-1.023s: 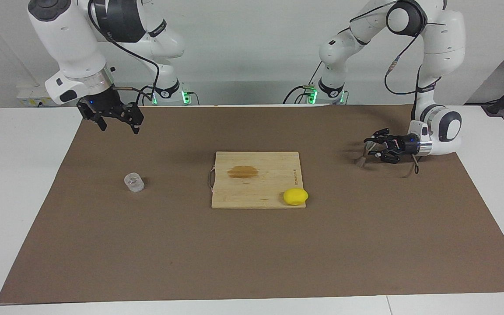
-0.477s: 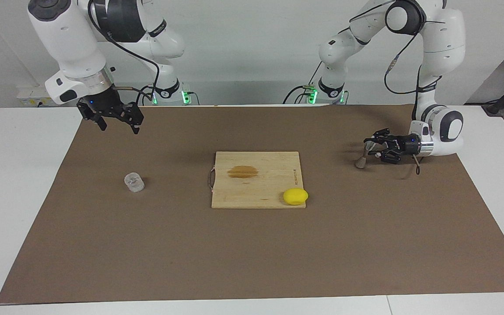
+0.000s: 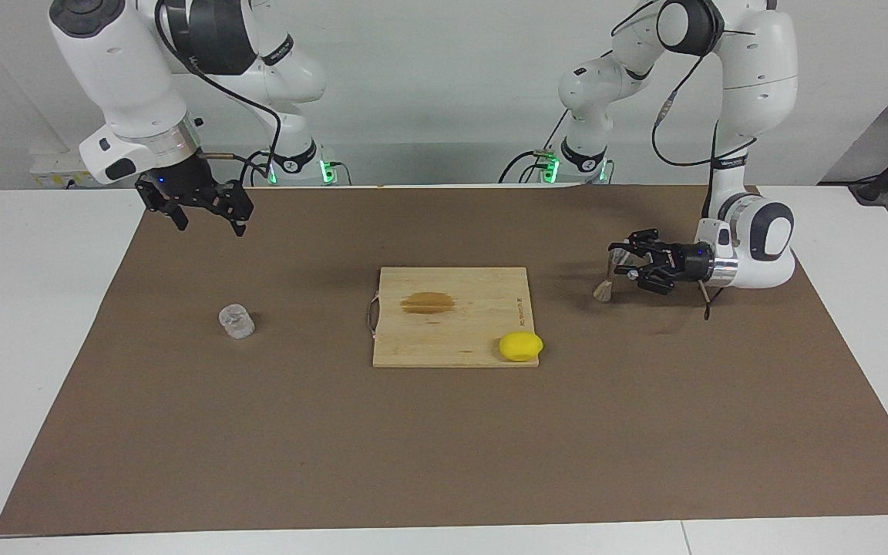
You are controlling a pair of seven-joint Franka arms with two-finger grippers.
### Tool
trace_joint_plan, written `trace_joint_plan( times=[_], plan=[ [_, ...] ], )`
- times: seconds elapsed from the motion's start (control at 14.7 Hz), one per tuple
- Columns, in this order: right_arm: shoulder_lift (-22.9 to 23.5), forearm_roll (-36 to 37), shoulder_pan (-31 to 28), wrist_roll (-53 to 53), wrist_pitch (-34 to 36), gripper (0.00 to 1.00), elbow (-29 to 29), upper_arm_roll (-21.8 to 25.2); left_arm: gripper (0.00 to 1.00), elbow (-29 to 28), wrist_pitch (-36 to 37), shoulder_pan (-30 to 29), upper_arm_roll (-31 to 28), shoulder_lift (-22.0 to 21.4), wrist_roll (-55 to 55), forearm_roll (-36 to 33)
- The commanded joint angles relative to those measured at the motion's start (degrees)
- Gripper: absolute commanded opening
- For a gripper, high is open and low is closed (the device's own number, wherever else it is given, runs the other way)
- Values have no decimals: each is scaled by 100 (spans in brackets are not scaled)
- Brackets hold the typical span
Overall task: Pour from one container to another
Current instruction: 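Carry the metal cup with the left gripper onto the cutting board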
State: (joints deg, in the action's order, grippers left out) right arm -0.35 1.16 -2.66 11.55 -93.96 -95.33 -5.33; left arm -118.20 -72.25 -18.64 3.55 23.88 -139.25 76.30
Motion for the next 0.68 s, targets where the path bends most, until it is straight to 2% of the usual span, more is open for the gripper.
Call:
trace_joint_plan(
  times=[0.0,0.2,0.41,0.61],
  plan=[
    [-26,-160,-77,-153,80,100,-3,-20,0,-361,-201,553,-91,-365,153,577],
    [-26,-160,-86,-144,80,100,-3,-20,0,-756,-710,1089,-91,-673,153,1271],
    [-26,-160,-86,-144,80,100,-3,-20,1,-1064,-1316,1871,-91,-945,153,2150],
    [-26,-160,-86,-144,80,100,-3,-20,2,-1214,-1958,2504,-82,-1034,135,2765]
  ],
)
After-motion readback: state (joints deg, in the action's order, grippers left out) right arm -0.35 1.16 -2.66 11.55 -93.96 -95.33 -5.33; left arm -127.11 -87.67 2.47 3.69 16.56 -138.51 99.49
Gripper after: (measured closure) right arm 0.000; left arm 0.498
